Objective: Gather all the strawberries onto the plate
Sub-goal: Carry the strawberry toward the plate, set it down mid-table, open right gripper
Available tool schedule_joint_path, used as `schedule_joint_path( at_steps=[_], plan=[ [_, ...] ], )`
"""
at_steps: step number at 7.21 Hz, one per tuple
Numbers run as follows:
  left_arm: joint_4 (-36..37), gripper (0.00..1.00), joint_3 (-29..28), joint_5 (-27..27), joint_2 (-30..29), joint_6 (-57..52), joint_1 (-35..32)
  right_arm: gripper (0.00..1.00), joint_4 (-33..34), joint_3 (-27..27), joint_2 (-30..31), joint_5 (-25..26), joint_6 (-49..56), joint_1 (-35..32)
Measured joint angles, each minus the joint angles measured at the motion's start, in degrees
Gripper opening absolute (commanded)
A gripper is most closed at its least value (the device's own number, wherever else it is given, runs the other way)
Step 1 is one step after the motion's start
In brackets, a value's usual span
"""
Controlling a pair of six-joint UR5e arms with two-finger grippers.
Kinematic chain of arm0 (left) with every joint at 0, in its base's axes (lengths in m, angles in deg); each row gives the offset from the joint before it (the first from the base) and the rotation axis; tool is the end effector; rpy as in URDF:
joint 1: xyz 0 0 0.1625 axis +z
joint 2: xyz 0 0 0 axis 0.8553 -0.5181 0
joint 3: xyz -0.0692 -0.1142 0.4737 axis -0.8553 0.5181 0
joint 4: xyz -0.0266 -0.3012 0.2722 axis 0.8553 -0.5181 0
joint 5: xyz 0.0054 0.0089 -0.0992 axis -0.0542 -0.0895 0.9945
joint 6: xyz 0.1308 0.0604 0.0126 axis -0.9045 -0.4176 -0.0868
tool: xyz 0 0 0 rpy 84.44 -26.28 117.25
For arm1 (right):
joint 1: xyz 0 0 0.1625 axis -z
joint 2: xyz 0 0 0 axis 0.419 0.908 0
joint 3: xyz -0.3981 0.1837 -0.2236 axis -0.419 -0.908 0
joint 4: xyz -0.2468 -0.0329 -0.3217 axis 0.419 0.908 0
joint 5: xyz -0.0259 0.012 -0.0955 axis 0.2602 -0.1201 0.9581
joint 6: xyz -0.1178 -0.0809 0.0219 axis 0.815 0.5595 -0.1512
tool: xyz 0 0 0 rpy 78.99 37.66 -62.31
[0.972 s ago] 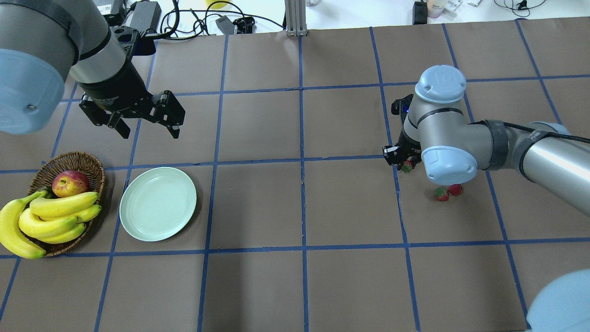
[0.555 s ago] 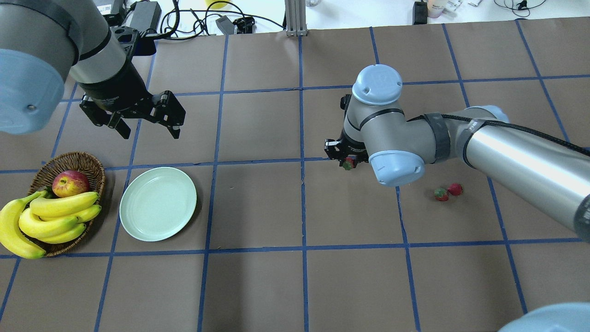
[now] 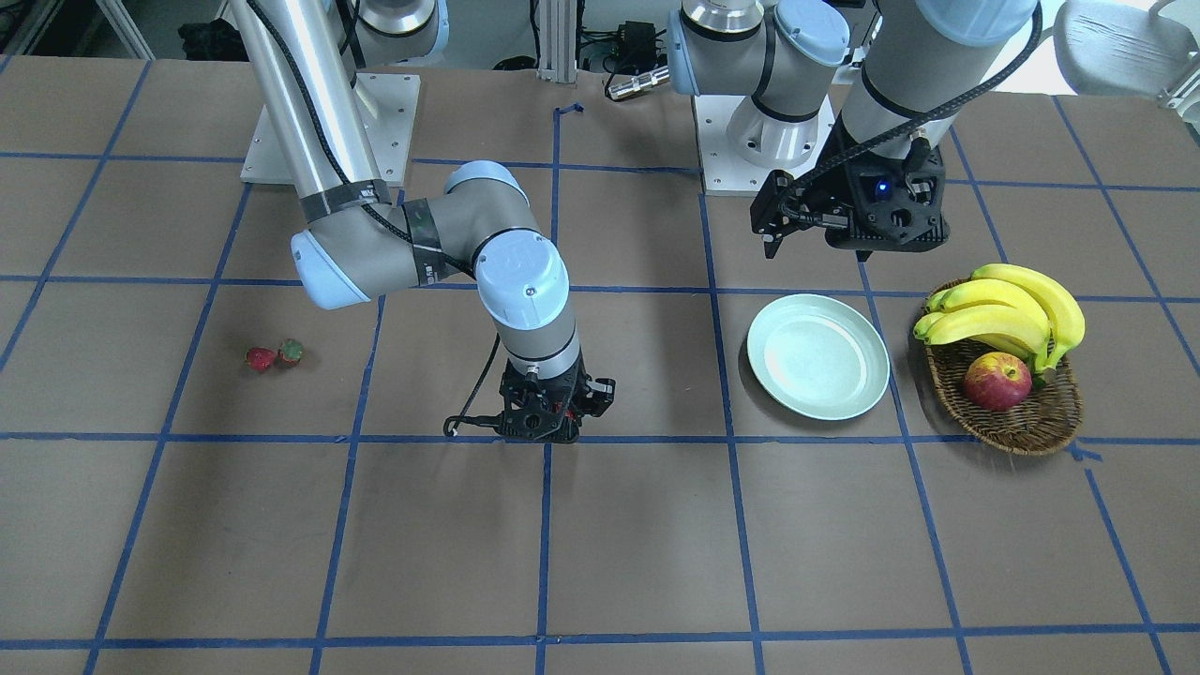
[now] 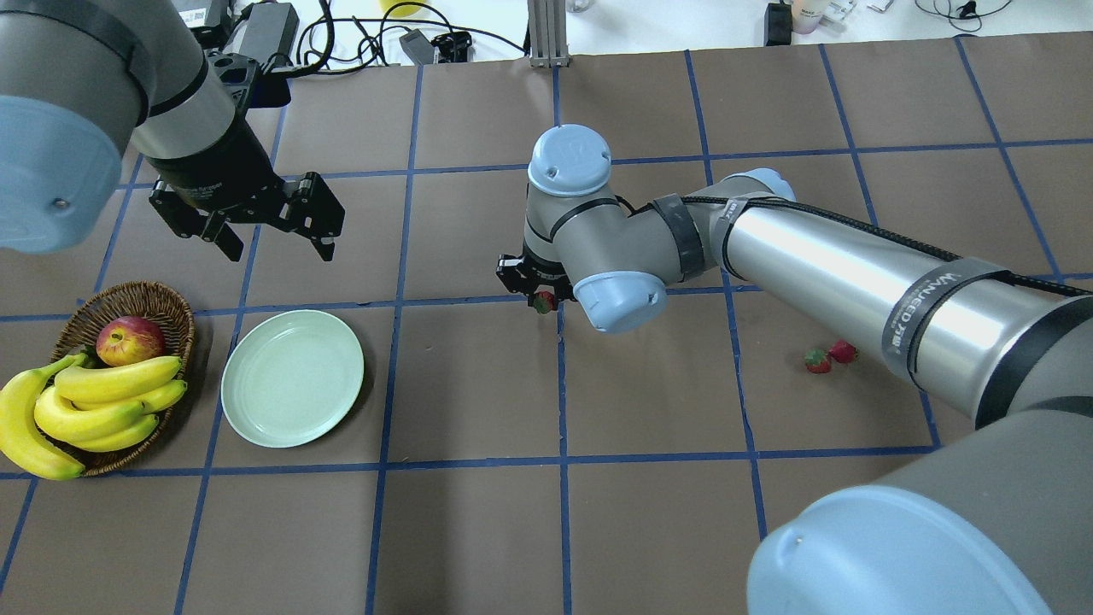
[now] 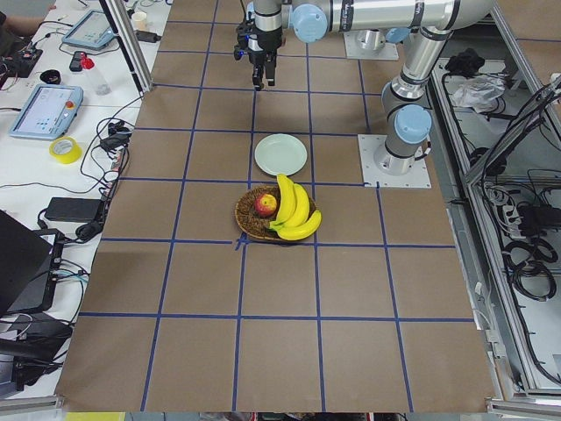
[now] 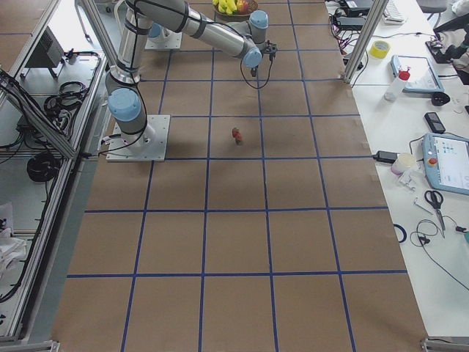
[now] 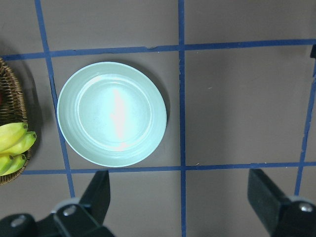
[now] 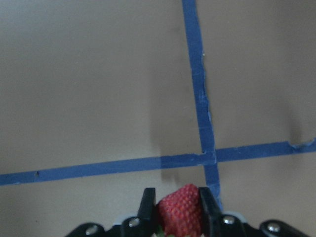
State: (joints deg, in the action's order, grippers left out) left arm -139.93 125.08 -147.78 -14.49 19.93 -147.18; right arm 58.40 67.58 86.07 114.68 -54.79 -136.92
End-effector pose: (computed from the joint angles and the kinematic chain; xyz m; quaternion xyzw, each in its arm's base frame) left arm -0.1161 -0.4665 0.4730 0.0134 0.9993 0.0310 0.0131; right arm 0.3900 -0.5570 0.2092 0.0739 0.9948 0.0003 0.0697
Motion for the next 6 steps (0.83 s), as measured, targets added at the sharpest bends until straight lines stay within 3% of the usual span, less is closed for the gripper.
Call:
schedule_joint_path(
  at_steps=[1, 4, 6],
  plan=[
    [0.3, 1.00, 0.6, -0.1, 0.1, 0.0, 0.0, 0.99, -0.1, 0.1, -0.5, 0.0, -0.2, -0.3],
    [0.5, 1.00, 1.1, 0.0, 0.3, 0.0, 0.0, 1.00, -0.4, 0.7, 0.1, 0.0, 0.2, -0.4],
    [0.4, 1.00, 1.2, 0.0, 0.3, 0.0, 0.0, 1.00, -3.1, 1.1, 3.7, 3.3, 4.4, 1.1]
  ],
)
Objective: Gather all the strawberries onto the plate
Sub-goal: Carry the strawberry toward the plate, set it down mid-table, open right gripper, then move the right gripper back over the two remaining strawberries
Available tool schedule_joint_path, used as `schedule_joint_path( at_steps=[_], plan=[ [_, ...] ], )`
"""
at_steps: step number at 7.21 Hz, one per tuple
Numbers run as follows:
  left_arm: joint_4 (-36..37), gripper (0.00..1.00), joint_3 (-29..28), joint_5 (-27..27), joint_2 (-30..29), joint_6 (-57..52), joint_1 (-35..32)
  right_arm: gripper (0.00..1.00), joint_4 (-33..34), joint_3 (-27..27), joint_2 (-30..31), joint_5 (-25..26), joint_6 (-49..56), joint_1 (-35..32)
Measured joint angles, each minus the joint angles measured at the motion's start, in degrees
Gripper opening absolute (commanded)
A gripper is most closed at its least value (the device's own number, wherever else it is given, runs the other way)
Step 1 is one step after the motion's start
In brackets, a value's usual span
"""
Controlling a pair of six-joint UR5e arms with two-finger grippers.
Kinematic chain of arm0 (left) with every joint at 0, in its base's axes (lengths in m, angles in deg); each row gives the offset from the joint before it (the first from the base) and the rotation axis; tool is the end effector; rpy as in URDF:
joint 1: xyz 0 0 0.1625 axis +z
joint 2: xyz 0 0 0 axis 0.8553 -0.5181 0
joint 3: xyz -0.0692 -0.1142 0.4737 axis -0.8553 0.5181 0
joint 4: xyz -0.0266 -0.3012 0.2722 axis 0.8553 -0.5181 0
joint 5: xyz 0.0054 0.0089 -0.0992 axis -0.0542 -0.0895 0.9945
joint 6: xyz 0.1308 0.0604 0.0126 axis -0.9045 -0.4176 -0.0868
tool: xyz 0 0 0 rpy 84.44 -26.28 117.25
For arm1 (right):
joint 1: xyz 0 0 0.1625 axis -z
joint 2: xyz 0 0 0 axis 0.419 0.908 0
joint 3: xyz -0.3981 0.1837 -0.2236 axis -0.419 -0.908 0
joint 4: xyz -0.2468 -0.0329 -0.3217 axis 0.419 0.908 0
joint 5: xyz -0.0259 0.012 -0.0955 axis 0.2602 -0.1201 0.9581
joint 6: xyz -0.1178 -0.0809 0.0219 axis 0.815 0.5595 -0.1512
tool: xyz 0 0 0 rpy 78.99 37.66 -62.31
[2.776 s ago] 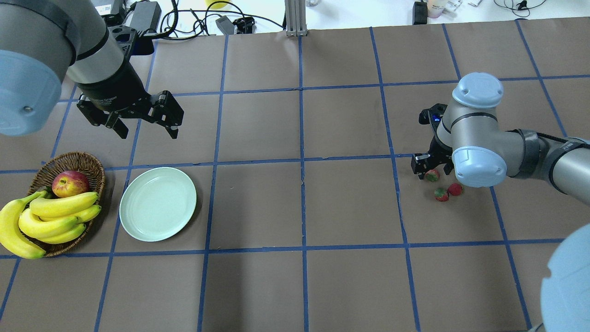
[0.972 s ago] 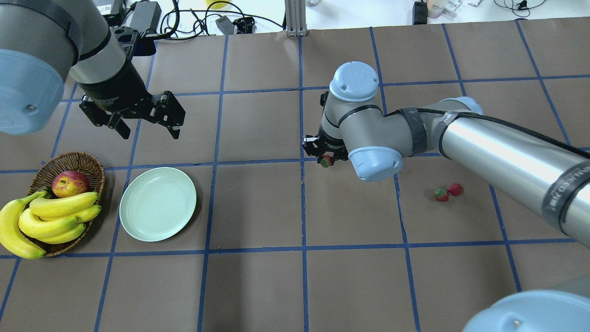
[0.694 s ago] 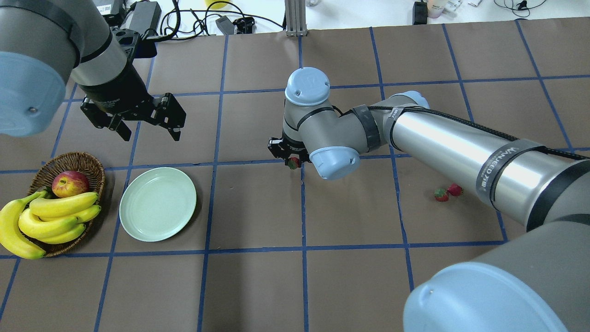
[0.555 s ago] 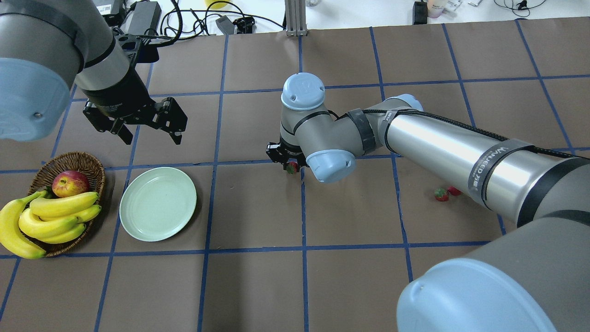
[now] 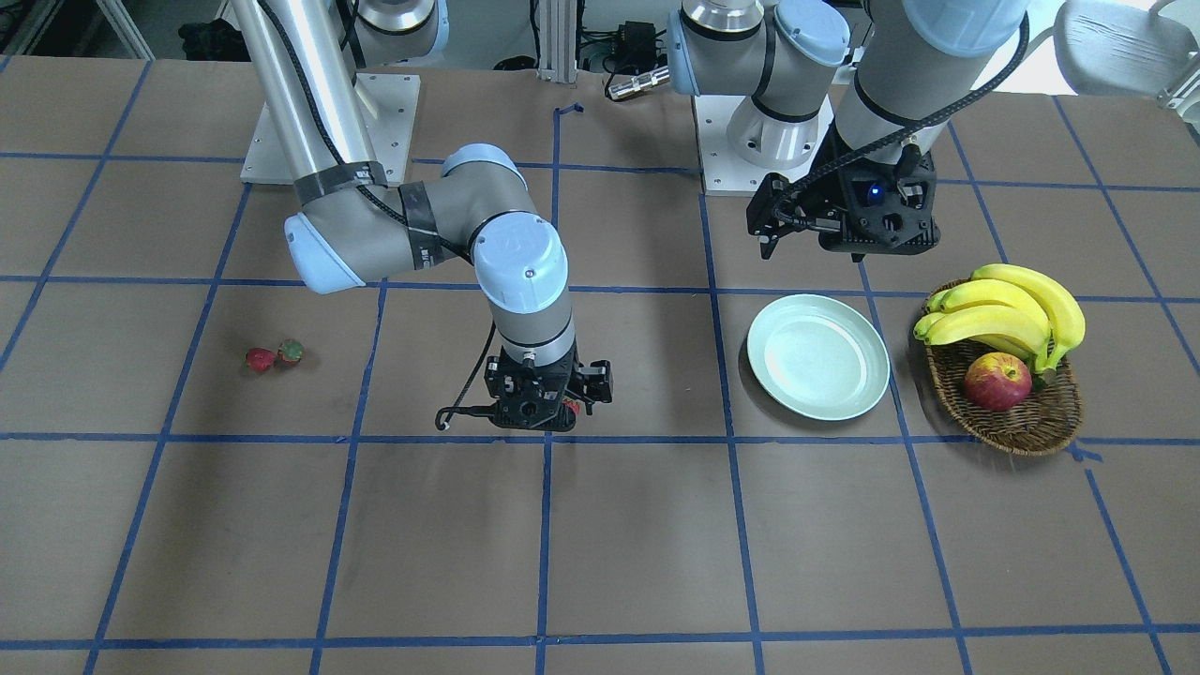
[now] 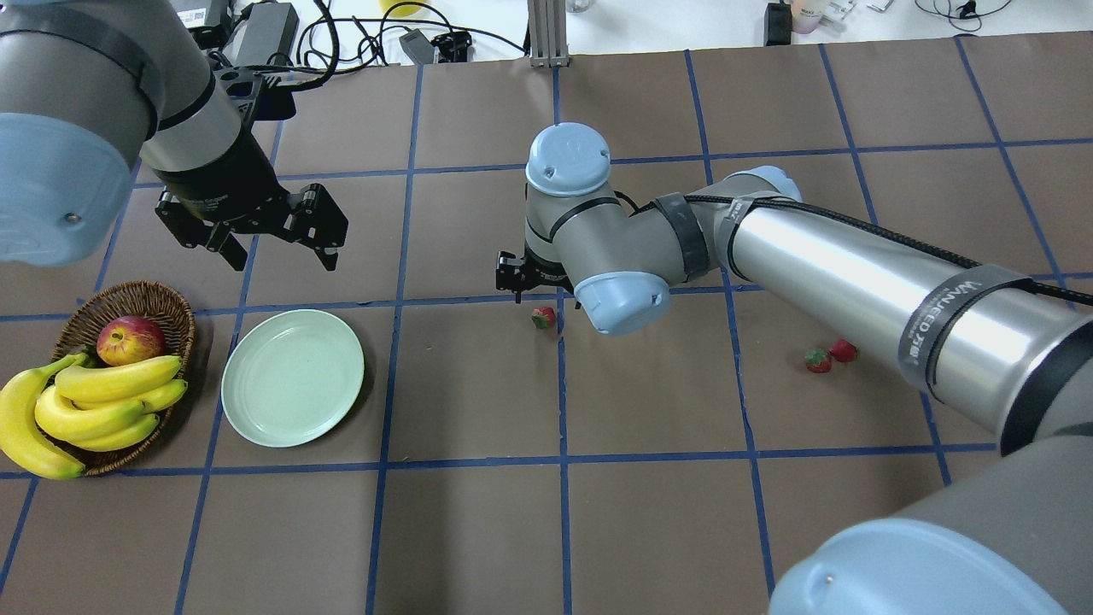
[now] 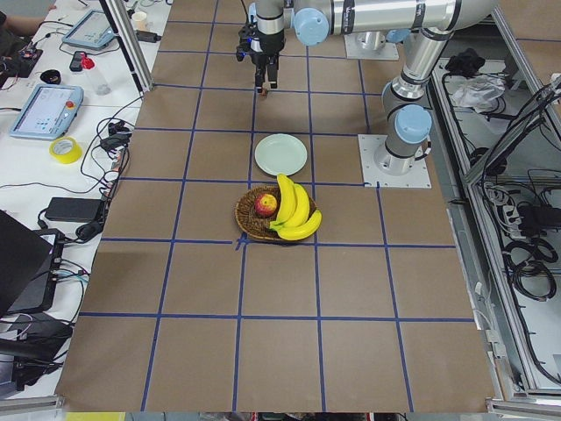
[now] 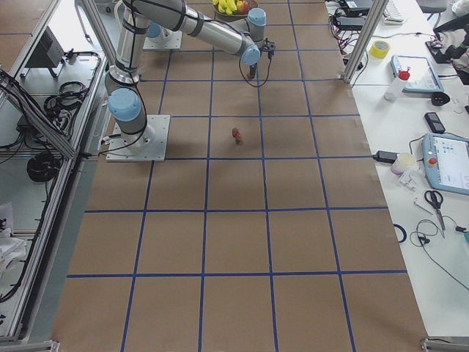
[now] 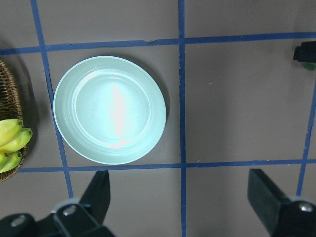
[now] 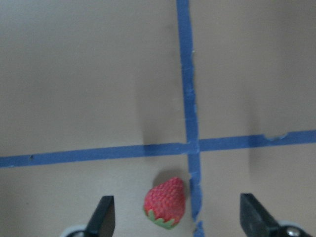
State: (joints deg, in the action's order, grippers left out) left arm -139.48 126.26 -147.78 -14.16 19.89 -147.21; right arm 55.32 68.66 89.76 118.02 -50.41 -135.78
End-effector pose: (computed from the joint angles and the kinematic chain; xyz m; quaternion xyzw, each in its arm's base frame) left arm -0.1164 -0.4621 0.4666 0.0141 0.9992 0.0345 0.0129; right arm 0.3645 -0.5506 0.2369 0.0469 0.9980 -0.0111 0.0414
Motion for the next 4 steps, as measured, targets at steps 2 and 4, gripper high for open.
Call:
schedule_joint_path(
  at_steps=[2, 4],
  plan=[
    [0.1, 1.00, 0.0, 0.1, 0.0, 0.0, 0.0, 1.00, -5.3, 2.8, 5.1, 4.7, 5.8, 6.1],
    [0.1, 1.00, 0.0, 0.1, 0.0, 0.0, 0.0, 1.00, -4.5, 11.5, 11.6, 5.8, 18.8, 15.9]
  ],
)
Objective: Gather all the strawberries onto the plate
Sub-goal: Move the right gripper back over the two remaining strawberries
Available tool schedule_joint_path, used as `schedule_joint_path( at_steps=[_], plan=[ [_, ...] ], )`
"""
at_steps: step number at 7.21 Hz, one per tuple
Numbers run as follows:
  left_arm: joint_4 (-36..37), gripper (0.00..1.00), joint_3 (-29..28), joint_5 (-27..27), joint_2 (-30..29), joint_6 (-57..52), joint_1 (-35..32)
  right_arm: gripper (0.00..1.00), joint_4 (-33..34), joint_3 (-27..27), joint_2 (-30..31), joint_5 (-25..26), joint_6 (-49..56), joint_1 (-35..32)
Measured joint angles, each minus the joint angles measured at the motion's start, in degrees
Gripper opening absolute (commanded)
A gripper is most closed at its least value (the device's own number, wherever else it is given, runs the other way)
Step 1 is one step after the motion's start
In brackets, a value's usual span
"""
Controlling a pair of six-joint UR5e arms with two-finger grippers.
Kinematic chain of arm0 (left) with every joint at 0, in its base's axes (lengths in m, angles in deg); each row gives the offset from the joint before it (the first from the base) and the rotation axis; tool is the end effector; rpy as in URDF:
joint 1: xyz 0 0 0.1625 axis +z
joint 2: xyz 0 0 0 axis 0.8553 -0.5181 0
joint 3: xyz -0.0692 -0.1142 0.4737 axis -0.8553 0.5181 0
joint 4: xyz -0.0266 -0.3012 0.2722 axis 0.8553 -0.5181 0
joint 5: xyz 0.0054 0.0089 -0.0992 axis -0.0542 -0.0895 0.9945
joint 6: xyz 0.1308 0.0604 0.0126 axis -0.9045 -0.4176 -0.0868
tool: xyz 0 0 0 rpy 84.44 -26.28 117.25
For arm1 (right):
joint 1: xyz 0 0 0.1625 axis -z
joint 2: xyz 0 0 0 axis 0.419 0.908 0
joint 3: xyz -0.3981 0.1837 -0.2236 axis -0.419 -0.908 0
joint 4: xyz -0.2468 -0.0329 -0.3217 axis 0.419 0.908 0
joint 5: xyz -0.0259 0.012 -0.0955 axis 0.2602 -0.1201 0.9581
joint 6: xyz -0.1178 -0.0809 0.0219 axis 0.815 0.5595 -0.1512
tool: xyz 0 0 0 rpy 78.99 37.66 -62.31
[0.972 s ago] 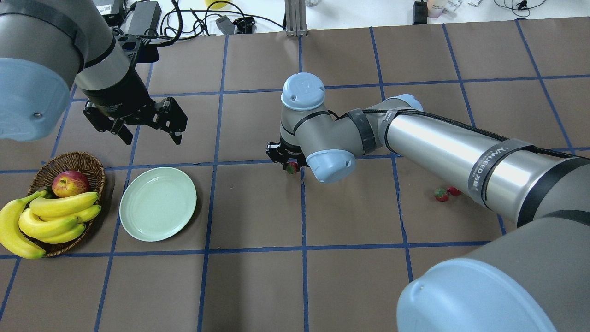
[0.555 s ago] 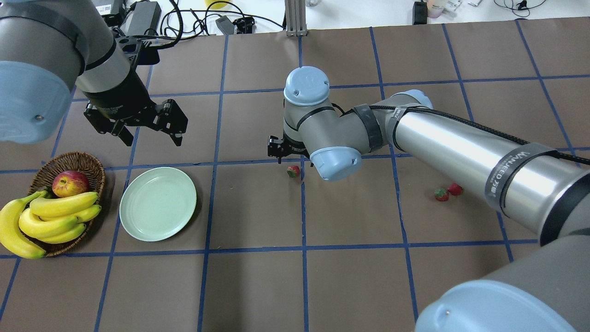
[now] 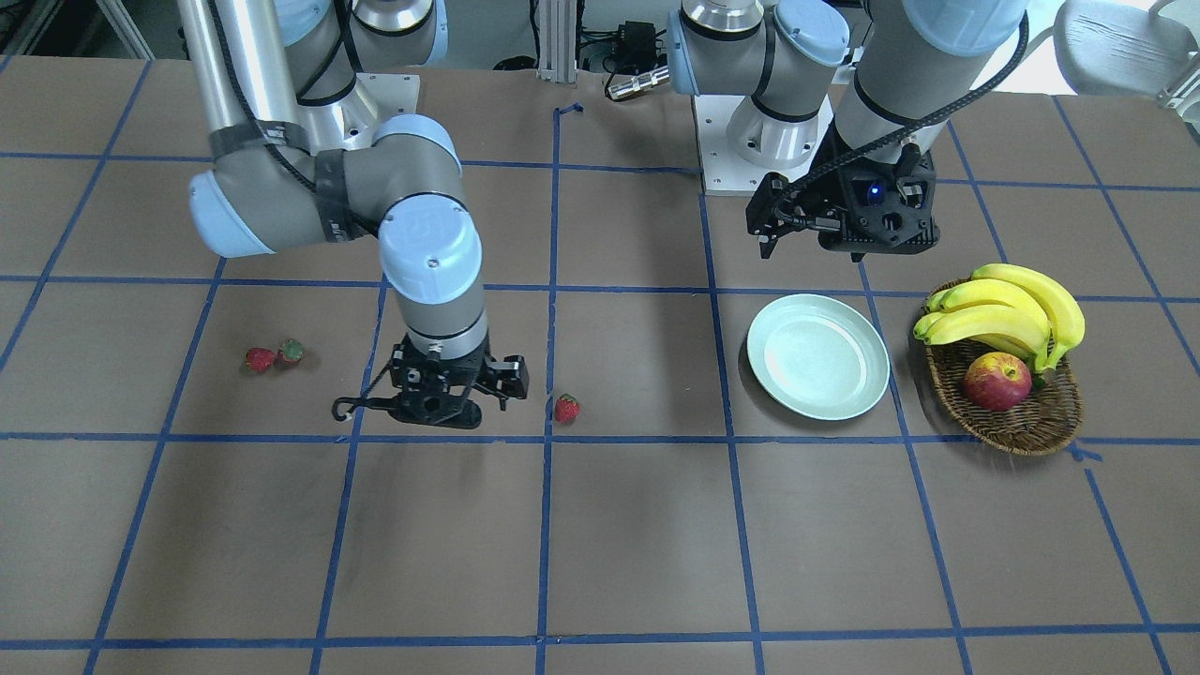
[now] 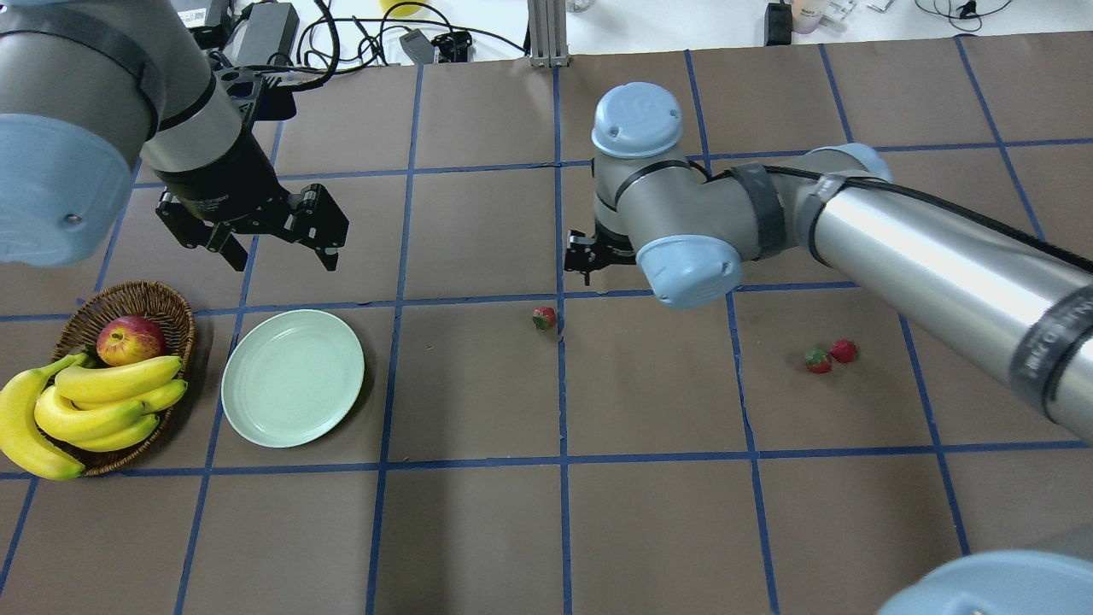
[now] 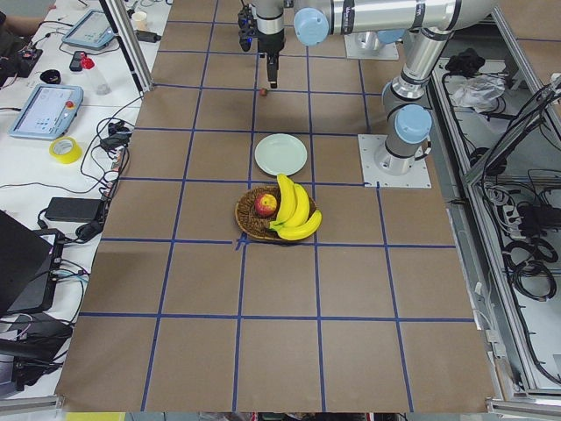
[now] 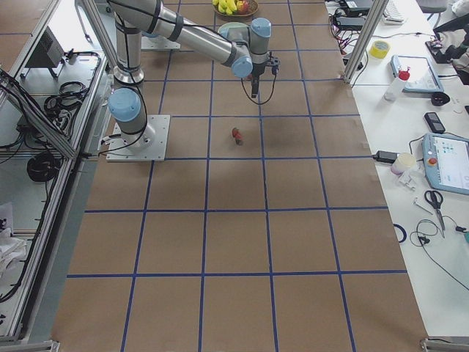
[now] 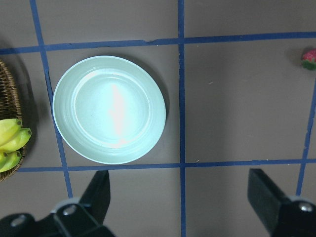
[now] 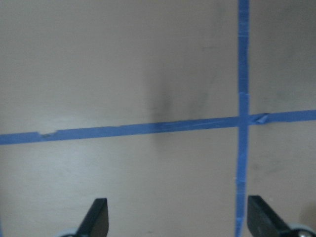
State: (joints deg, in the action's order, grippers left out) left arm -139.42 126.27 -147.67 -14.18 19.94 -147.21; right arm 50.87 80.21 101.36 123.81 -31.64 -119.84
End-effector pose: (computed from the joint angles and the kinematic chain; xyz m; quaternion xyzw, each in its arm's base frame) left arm -0.1167 -0.4623 0.4664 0.0136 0.9992 0.0342 0.0120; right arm 0.1756 -0.5279 0.2655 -0.0229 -0.9995 -0.0096 0.0183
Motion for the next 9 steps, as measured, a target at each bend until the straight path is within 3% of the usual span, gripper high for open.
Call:
schedule_joint_path(
  at_steps=[3, 5, 6, 9],
  plan=[
    [0.0, 1.00, 0.0, 0.0, 0.0, -0.1, 0.0, 1.00, 9.3, 10.8, 2.9, 0.2, 19.5, 14.2],
    [0.0, 1.00, 0.0, 0.0, -0.1, -0.1, 0.0, 0.99, 11.2, 13.1, 3.0, 0.3, 24.2, 19.5],
    [0.0, 1.00, 0.0, 0.0, -0.1, -0.1, 0.0, 0.94, 11.3, 13.7, 3.2, 0.7, 23.9, 20.3],
    [-0.1, 1.00, 0.0, 0.1, -0.1, -0.1, 0.0, 0.89, 10.9, 14.2, 4.1, 0.8, 10.9, 18.9]
  ],
)
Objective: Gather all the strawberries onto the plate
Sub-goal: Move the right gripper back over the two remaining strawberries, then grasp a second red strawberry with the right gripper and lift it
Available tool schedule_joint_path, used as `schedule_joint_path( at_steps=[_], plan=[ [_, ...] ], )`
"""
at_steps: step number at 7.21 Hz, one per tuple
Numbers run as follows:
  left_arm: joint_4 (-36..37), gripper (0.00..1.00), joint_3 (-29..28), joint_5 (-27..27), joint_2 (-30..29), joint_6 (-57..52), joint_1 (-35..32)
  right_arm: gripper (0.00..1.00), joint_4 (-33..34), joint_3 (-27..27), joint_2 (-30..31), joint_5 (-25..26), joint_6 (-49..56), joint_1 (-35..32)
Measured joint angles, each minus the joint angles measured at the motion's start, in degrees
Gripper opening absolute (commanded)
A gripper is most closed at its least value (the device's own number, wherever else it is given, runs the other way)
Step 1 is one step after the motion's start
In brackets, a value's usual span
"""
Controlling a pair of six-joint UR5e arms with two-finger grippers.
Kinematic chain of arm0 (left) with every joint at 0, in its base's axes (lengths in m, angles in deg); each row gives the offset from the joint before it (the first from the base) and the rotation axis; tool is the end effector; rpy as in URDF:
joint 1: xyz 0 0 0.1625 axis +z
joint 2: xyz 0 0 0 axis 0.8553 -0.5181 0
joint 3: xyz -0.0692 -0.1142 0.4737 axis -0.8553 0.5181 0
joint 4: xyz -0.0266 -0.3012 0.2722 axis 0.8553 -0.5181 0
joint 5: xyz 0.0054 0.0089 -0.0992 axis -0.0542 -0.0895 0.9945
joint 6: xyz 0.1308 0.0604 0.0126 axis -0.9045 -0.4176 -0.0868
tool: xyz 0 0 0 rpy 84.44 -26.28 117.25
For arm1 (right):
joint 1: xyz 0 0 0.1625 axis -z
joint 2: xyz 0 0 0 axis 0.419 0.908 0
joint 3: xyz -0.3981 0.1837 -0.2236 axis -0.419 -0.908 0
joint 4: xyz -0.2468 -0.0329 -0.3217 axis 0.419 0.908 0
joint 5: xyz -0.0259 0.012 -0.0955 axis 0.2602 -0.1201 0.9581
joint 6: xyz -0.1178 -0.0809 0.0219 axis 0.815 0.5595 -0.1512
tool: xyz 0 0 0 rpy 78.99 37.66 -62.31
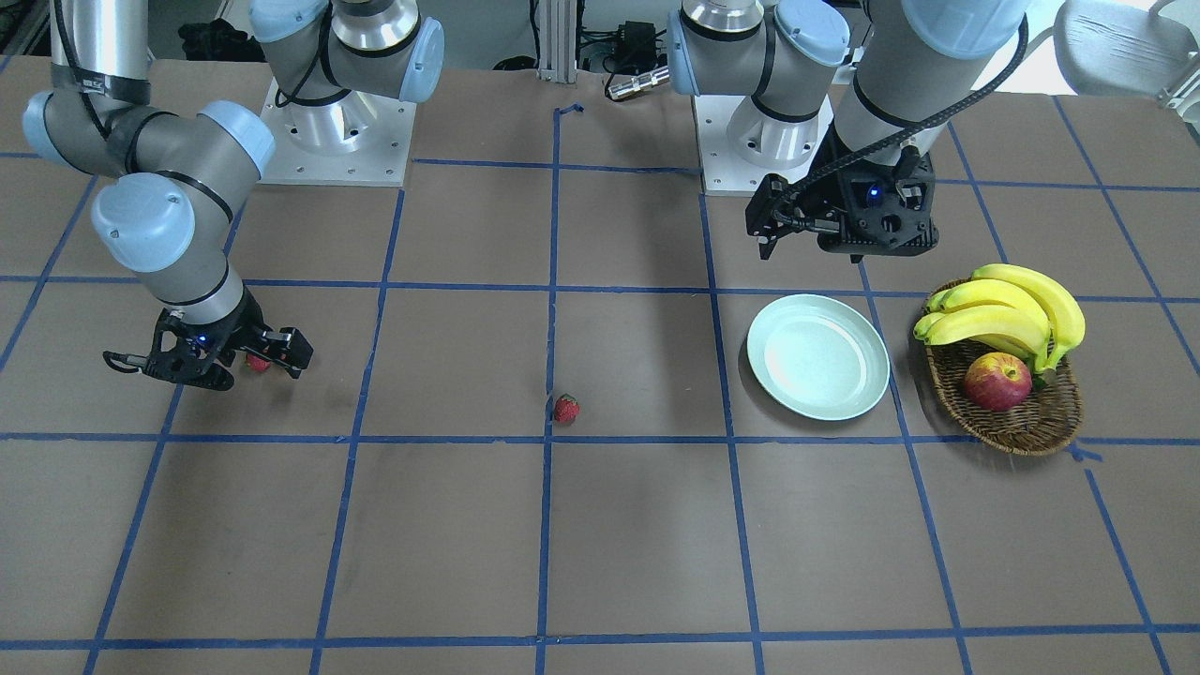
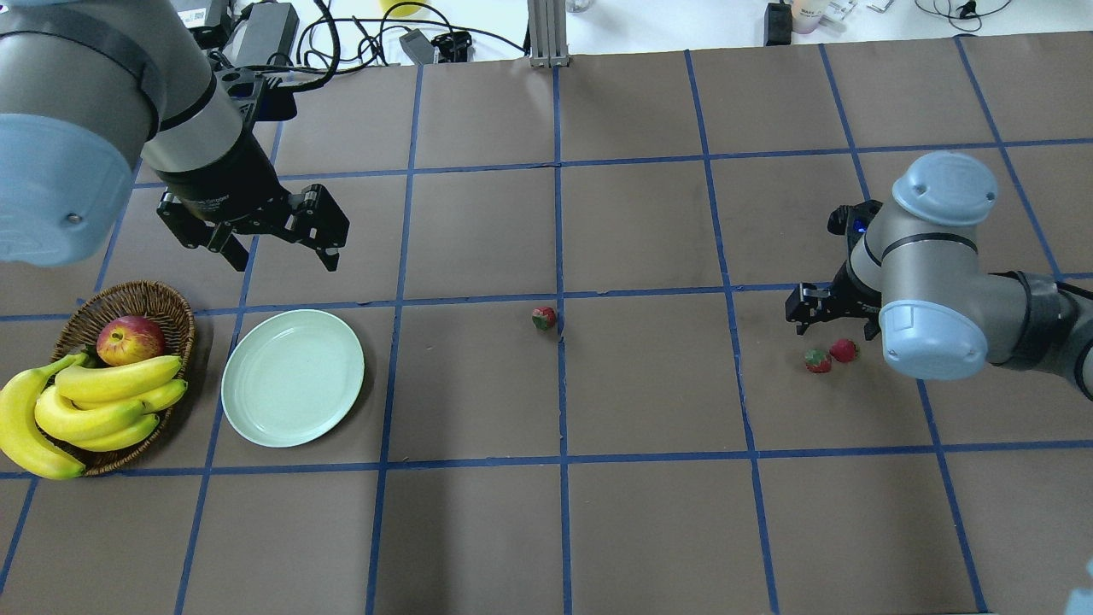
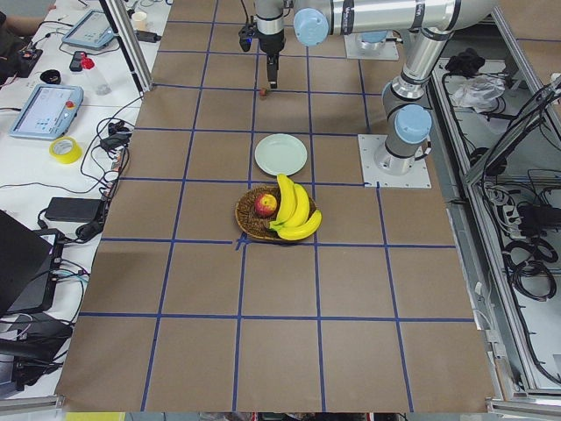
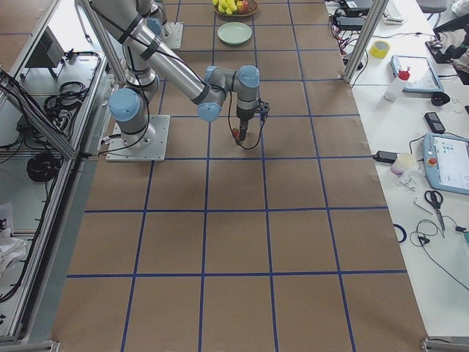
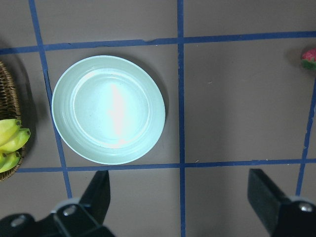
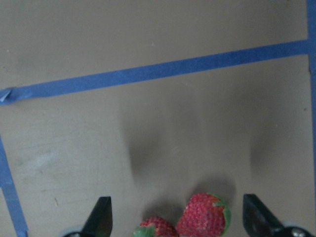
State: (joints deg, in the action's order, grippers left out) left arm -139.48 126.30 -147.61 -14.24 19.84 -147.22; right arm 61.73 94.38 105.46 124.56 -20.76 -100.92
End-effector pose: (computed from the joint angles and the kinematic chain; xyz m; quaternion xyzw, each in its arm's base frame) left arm -0.1169 -0.4624 0.4656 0.0145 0.9992 0.0355 0.0114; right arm 0.0114 -0.4818 0.2240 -0.0930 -0.9954 -0.0081 0.0227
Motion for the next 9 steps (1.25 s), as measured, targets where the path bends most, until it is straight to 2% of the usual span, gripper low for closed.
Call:
schedule_joint_path(
  at_steps=[3, 9],
  plan=[
    [0.0, 1.00, 0.0, 0.0, 0.0, 0.0, 0.0, 0.88, 0.9, -0.3, -0.3, 0.4, 1.1, 0.2],
    [0.1, 1.00, 0.3, -0.2, 0.0, 0.0, 0.0, 0.81, 0.1, 1.2, -1.8, 1.8, 3.8, 5.3]
  ],
)
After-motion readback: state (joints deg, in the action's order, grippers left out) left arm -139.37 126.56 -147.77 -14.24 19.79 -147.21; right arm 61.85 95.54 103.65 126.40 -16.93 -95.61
